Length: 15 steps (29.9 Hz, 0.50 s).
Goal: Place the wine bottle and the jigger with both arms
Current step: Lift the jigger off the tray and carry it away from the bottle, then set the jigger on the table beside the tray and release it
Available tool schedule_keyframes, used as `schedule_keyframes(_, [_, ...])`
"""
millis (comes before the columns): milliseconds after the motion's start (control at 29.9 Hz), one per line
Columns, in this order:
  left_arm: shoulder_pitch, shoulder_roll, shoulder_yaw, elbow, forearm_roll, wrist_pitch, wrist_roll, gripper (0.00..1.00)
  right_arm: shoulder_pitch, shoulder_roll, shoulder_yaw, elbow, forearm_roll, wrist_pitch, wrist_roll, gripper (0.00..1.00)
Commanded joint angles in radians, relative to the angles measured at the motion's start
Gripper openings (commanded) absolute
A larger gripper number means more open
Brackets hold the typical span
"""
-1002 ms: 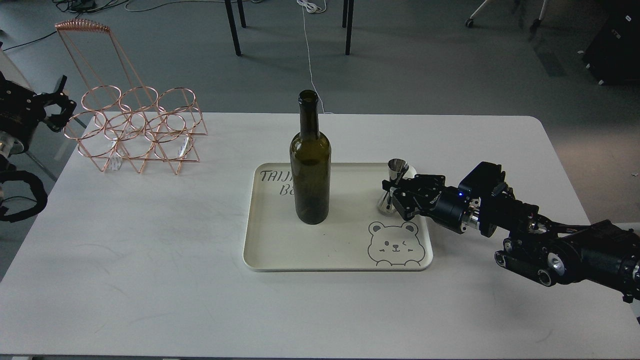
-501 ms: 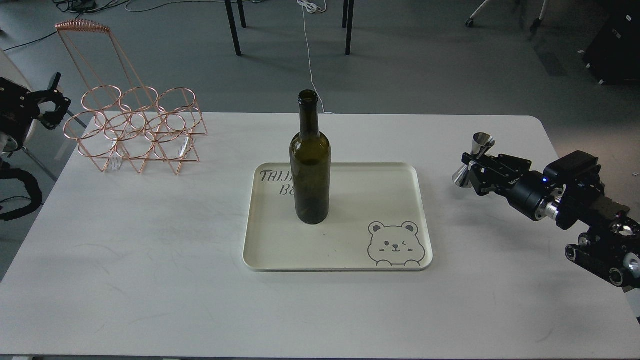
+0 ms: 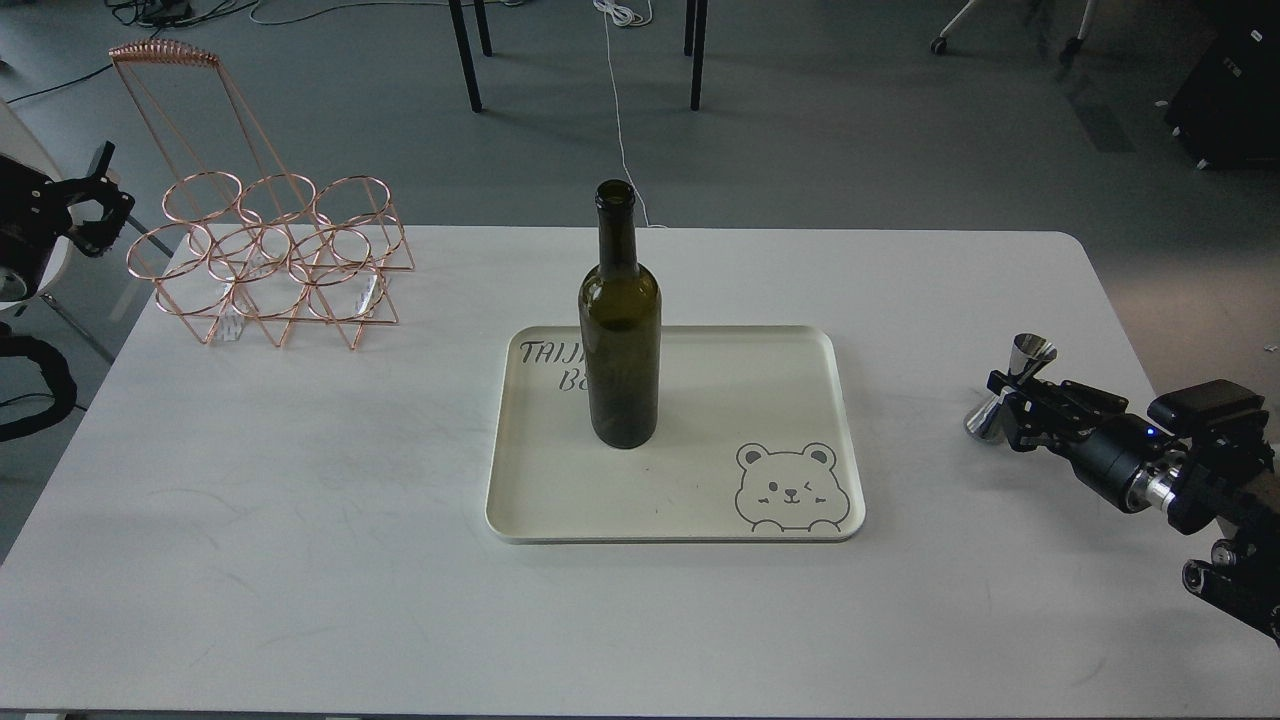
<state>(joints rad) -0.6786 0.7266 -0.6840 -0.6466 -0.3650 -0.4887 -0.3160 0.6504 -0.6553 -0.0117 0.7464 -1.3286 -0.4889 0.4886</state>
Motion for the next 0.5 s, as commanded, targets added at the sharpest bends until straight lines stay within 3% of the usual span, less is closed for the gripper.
schedule_keyframes(0, [-0.001,0.001,0.000,-0.001,0.000,0.000,0.000,0.98,0.000,-0.001,-0.002,0.004,0.000,0.000,0.000,0.37])
schedule_keyframes(67, [-0.001,0.001,0.000,0.001,0.000,0.000,0.000,0.99,-0.002,-0.001,-0.004,0.007,-0.001,0.000,0.000,0.48])
schedule_keyframes(234, [-0.001,0.004,0.000,0.001,0.000,0.000,0.000,0.98,-0.009,-0.043,-0.004,0.039,0.003,0.000,0.000,0.66])
schedule_keyframes(468, [-0.003,0.040,0.006,-0.008,0.006,0.000,0.008,0.99,-0.047,-0.223,-0.005,0.259,0.006,0.000,0.000,0.79])
